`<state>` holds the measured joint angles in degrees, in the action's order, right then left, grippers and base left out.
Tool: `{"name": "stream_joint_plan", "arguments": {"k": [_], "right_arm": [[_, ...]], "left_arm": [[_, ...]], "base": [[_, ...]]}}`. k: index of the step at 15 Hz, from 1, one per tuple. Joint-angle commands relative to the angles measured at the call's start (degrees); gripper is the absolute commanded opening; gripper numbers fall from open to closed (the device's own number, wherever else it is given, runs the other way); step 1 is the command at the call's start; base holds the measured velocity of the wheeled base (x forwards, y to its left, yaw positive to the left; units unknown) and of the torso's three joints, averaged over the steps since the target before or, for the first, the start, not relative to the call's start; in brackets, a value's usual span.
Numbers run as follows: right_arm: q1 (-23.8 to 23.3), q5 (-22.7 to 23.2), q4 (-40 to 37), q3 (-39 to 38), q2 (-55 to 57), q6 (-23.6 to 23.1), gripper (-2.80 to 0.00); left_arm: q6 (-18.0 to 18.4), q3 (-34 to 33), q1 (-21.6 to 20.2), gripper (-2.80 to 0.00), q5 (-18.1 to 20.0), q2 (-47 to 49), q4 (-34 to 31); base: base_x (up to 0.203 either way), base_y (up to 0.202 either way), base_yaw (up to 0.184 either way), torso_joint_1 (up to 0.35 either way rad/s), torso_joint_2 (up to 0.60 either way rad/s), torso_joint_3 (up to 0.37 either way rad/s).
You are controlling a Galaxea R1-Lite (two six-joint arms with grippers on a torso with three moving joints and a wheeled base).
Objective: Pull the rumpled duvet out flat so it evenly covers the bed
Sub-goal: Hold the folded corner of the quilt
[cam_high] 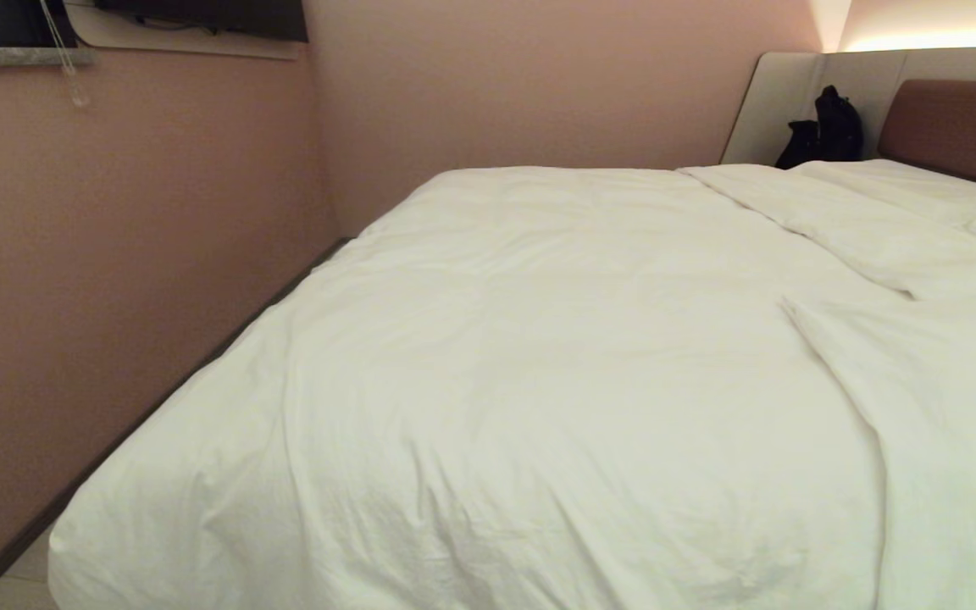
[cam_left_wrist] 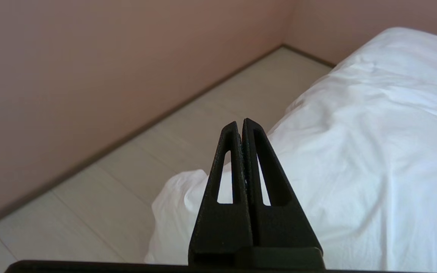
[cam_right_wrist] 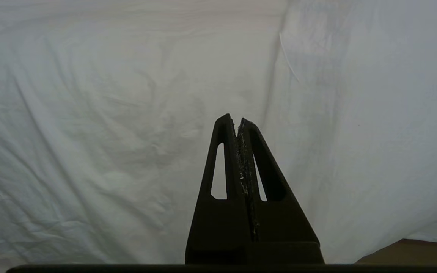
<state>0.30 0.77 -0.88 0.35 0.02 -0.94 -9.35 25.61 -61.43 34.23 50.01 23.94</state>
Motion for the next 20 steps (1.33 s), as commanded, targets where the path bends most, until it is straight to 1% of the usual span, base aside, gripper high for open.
{"name": "stream_joint_plan", "arguments": {"k": [1, 3, 5, 6, 7, 8, 9, 10, 11, 13, 14, 16, 17, 18, 19, 20], "right_arm": [[0.05, 0.02, 0.00, 0.00, 0.06, -0.03, -2.80], [0.05, 0.02, 0.00, 0.00, 0.06, -0.03, -2.80], [0.05, 0.02, 0.00, 0.00, 0.06, -0.03, -2.80], [0.05, 0.02, 0.00, 0.00, 0.06, -0.03, -2.80], [0.05, 0.02, 0.00, 0.00, 0.06, -0.03, -2.80], [0.05, 0.02, 0.00, 0.00, 0.06, -0.03, -2.80], [0.05, 0.02, 0.00, 0.00, 0.06, -0.03, -2.80], [0.05, 0.02, 0.00, 0.00, 0.06, -0.03, -2.80], [0.05, 0.02, 0.00, 0.00, 0.06, -0.03, -2.80], [0.05, 0.02, 0.00, 0.00, 0.06, -0.03, -2.80], [0.05, 0.02, 0.00, 0.00, 0.06, -0.03, -2.80], [0.05, 0.02, 0.00, 0.00, 0.06, -0.03, -2.80], [0.05, 0.02, 0.00, 0.00, 0.06, -0.03, -2.80], [0.05, 0.02, 0.00, 0.00, 0.06, -0.03, -2.80], [0.05, 0.02, 0.00, 0.00, -0.02, -0.03, -2.80], [0.05, 0.02, 0.00, 0.00, 0.06, -0.03, -2.80]], "left_arm": [[-0.02, -1.82, -0.01, -2.80, 0.15, -7.33, 0.16], [0.41, -3.51, 0.10, -2.80, -0.06, -11.03, 0.32], [0.75, -3.92, 0.81, -2.80, -0.48, -11.36, 0.14], [0.90, -4.50, 3.04, -2.80, -1.95, -11.85, 0.16], [1.57, -5.25, 6.76, -2.80, -4.47, -12.50, 0.17], [3.11, -6.07, 10.54, -2.80, -7.22, -13.33, 0.15], [5.23, -7.18, 14.07, -2.80, -10.45, -14.30, 0.19], [7.76, -8.29, 16.61, -2.80, -14.14, -14.81, 0.23], [9.85, -9.21, 21.10, -2.80, -18.54, -15.15, 0.20], [12.73, -10.77, 35.07, -2.80, -30.16, -16.47, -0.25], [13.62, -11.15, 40.21, -2.80, -35.20, -17.11, -1.00], [14.76, -11.58, 52.43, -2.80, -45.56, -19.06, -3.90], [15.12, -11.93, 57.19, -2.80, -50.40, -20.69, -5.48], [15.38, -12.06, 60.65, -2.80, -53.65, -23.12, -7.24], [15.58, -11.89, 63.22, -2.80, -55.78, -25.85, -10.25], [15.70, -11.55, 64.49, -2.80, -56.70, -27.72, -13.05]], "base": [[0.000, 0.000, 0.000, 0.000, 0.00, 0.000], [0.000, 0.000, 0.000, 0.000, 0.00, 0.000], [0.000, 0.000, 0.000, 0.000, 0.00, 0.000], [0.000, 0.000, 0.000, 0.000, 0.00, 0.000], [0.000, 0.000, 0.000, 0.000, 0.00, 0.000], [0.000, 0.000, 0.000, 0.000, 0.00, 0.000], [0.000, 0.000, 0.000, 0.000, 0.00, 0.000], [0.000, 0.000, 0.000, 0.000, 0.00, 0.000], [0.000, 0.000, 0.000, 0.000, 0.00, 0.000], [0.000, 0.000, 0.000, 0.000, 0.00, 0.000], [0.000, 0.000, 0.000, 0.000, 0.00, 0.000], [0.000, 0.000, 0.000, 0.000, 0.00, 0.000], [0.000, 0.000, 0.000, 0.000, 0.00, 0.000], [0.000, 0.000, 0.000, 0.000, 0.00, 0.000], [0.000, 0.000, 0.000, 0.000, 0.00, 0.000], [0.000, 0.000, 0.000, 0.000, 0.00, 0.000]]}}
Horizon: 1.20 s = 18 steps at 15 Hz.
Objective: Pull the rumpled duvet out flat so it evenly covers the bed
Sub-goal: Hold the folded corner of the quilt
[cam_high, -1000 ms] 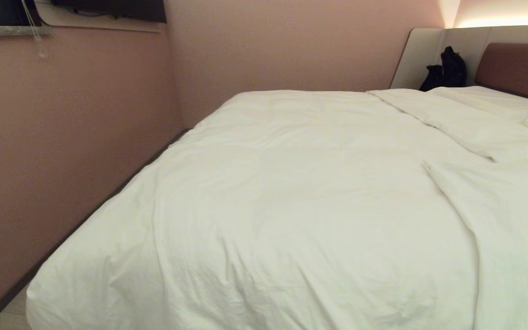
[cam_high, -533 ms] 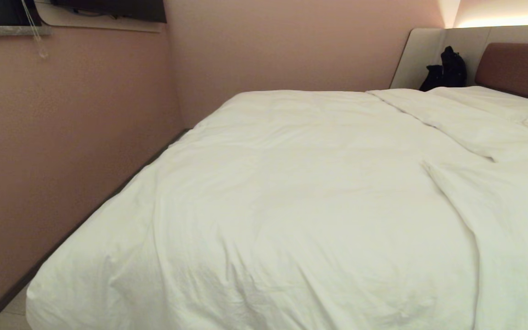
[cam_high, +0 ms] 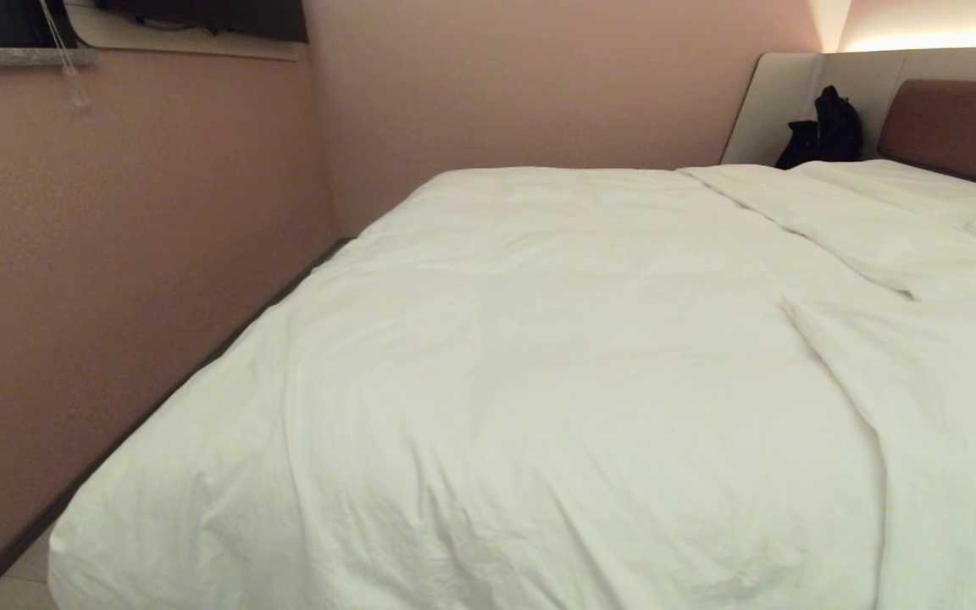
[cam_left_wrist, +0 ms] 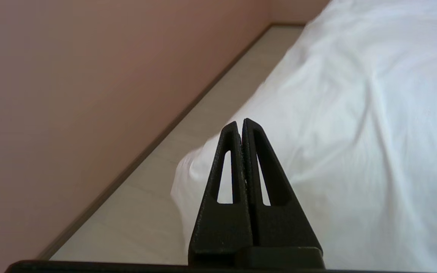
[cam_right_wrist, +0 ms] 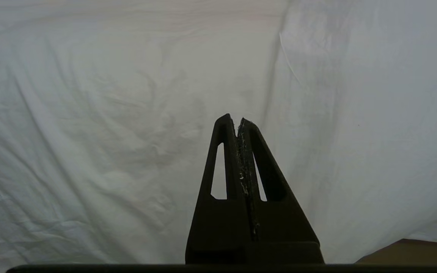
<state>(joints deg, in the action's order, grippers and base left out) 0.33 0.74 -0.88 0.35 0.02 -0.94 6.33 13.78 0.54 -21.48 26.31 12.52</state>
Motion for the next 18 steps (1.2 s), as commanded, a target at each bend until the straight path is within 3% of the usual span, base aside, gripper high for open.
{"name": "stream_joint_plan", "arguments": {"k": [1, 7, 12, 18], "right_arm": [[0.02, 0.05, 0.00, 0.00, 0.06, -0.03, -2.80], [0.02, 0.05, 0.00, 0.00, 0.06, -0.03, -2.80], [0.02, 0.05, 0.00, 0.00, 0.06, -0.03, -2.80], [0.02, 0.05, 0.00, 0.00, 0.06, -0.03, -2.80]], "left_arm": [[0.06, 0.52, 2.70, -2.80, -1.08, -5.74, -3.86], [0.00, -0.89, 1.61, -2.80, 2.01, -13.01, -5.58], [0.01, -3.11, -0.49, -2.80, 10.28, -20.43, -5.35], [0.00, -4.63, -0.54, -2.80, 14.45, -26.31, -6.37]], "base": [[0.000, 0.000, 0.000, 0.000, 0.00, 0.000], [0.000, 0.000, 0.000, 0.000, 0.00, 0.000], [0.000, 0.000, 0.000, 0.000, 0.00, 0.000], [0.000, 0.000, 0.000, 0.000, 0.00, 0.000]]}}
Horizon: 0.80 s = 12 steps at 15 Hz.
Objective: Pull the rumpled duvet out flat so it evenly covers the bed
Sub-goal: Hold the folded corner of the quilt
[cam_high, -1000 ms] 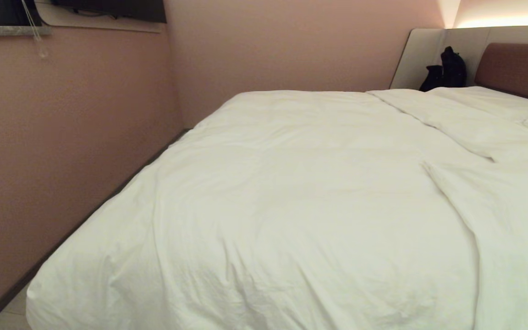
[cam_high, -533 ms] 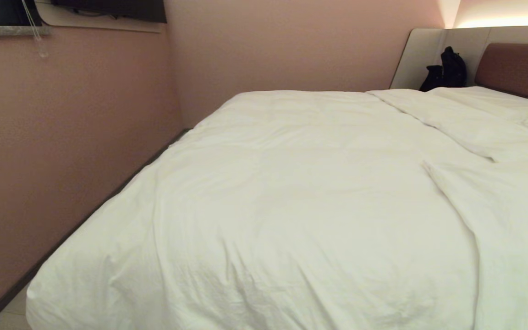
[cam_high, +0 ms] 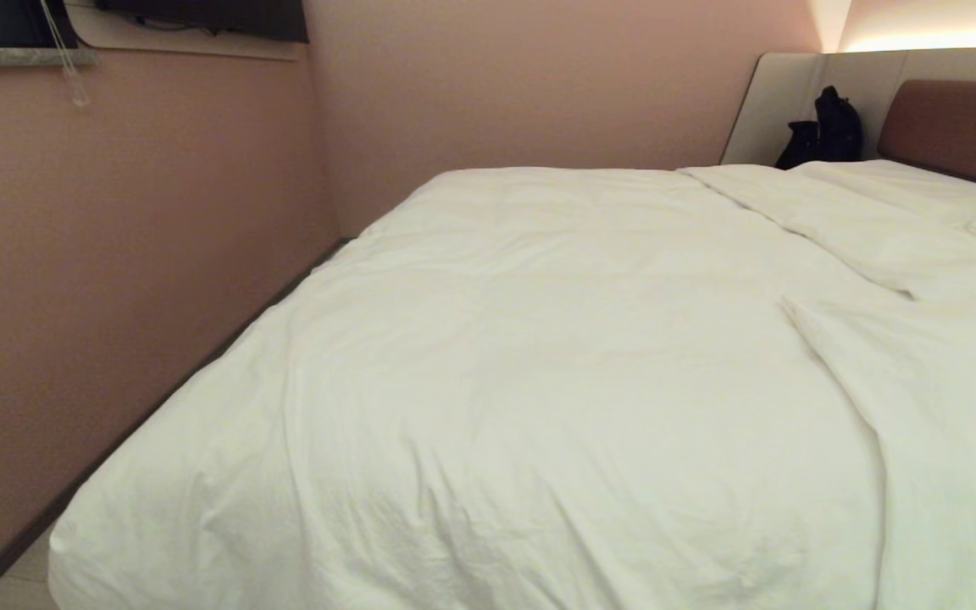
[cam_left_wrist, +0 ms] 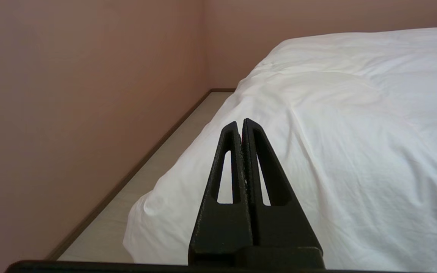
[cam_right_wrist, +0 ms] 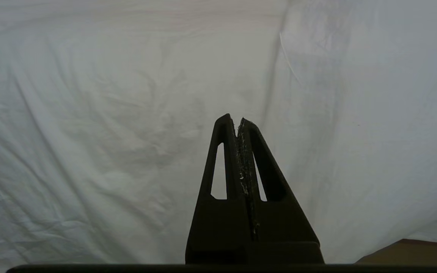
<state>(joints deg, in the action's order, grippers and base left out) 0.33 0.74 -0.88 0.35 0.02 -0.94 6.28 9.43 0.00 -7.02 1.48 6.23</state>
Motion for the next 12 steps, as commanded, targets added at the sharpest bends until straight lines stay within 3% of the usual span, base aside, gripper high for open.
{"name": "stream_joint_plan", "arguments": {"k": [1, 4, 6, 8, 10, 12], "right_arm": [[0.02, 0.05, 0.00, 0.00, 0.06, -0.03, -2.80], [0.02, 0.05, 0.00, 0.00, 0.06, -0.03, -2.80], [0.02, 0.05, 0.00, 0.00, 0.06, -0.03, -2.80], [0.02, 0.05, 0.00, 0.00, 0.06, -0.03, -2.80], [0.02, 0.05, 0.00, 0.00, 0.06, -0.03, -2.80], [0.02, 0.05, 0.00, 0.00, 0.06, -0.03, -2.80]], "left_arm": [[-0.31, -0.49, 0.00, -2.80, 0.10, -1.48, 0.17], [-0.74, -2.75, 0.00, -2.80, 3.86, -1.48, 1.15], [-4.07, -3.75, 0.00, -2.80, 5.33, -1.48, 2.77], [-4.38, -5.54, 0.00, -2.80, 5.94, -1.48, 4.71], [-4.02, -9.25, 0.00, -2.80, 6.09, -1.48, 11.08], [-4.44, -9.43, 0.00, -2.80, 6.14, -1.48, 10.71]], "base": [[0.000, 0.000, 0.000, 0.000, 0.00, 0.000], [0.000, 0.000, 0.000, 0.000, 0.00, 0.000], [0.000, 0.000, 0.000, 0.000, 0.00, 0.000], [0.000, 0.000, 0.000, 0.000, 0.00, 0.000], [0.000, 0.000, 0.000, 0.000, 0.00, 0.000], [0.000, 0.000, 0.000, 0.000, 0.00, 0.000]]}}
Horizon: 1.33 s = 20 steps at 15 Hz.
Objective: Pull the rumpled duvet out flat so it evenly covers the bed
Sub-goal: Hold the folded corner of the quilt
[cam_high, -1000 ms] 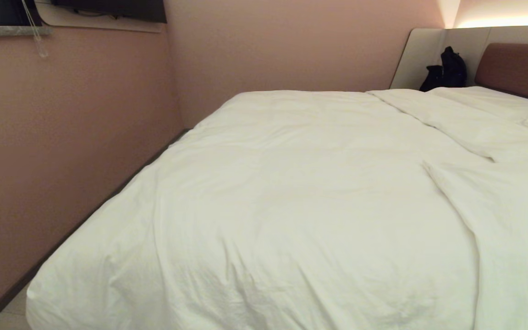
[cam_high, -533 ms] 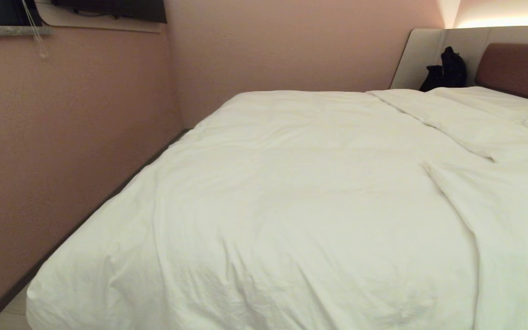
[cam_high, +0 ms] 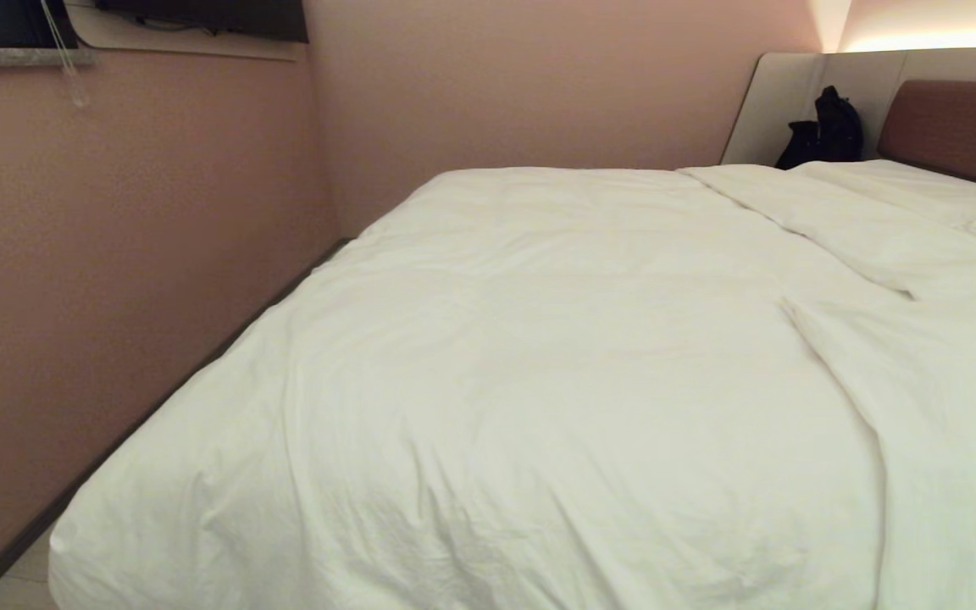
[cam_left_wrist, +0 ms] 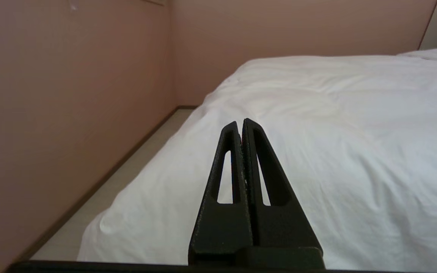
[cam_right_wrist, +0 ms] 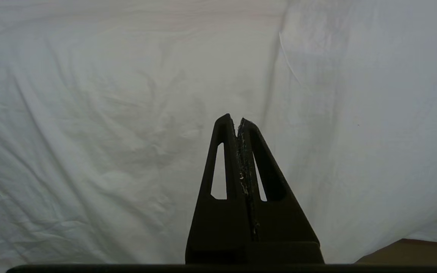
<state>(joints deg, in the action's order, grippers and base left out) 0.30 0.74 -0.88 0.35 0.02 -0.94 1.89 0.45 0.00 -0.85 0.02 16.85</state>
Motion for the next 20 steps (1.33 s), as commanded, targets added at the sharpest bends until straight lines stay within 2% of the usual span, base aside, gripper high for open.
{"name": "stream_joint_plan", "arguments": {"k": [1, 4, 12, 20], "right_arm": [[0.05, 0.05, 0.00, 0.00, 0.06, -0.03, -2.80], [0.05, 0.05, 0.00, 0.00, 0.06, -0.03, -2.80], [0.05, 0.05, 0.00, 0.00, 0.06, -0.03, -2.80], [0.05, 0.05, 0.00, 0.00, 0.06, -0.03, -2.80]], "left_arm": [[-0.13, -0.45, 0.00, -2.80, -0.03, -0.02, -0.42], [-1.62, -0.45, 0.00, -2.80, -0.03, -0.02, -2.79], [-1.52, -0.45, 0.00, -2.80, -0.29, -0.02, -17.03], [-1.71, -0.45, 0.00, -2.80, -0.29, -0.02, -16.85]], "base": [[0.000, 0.000, 0.000, 0.000, 0.00, 0.000], [0.000, 0.000, 0.000, 0.000, 0.00, 0.000], [0.000, 0.000, 0.000, 0.000, 0.00, 0.000], [0.000, 0.000, 0.000, 0.000, 0.00, 0.000]]}}
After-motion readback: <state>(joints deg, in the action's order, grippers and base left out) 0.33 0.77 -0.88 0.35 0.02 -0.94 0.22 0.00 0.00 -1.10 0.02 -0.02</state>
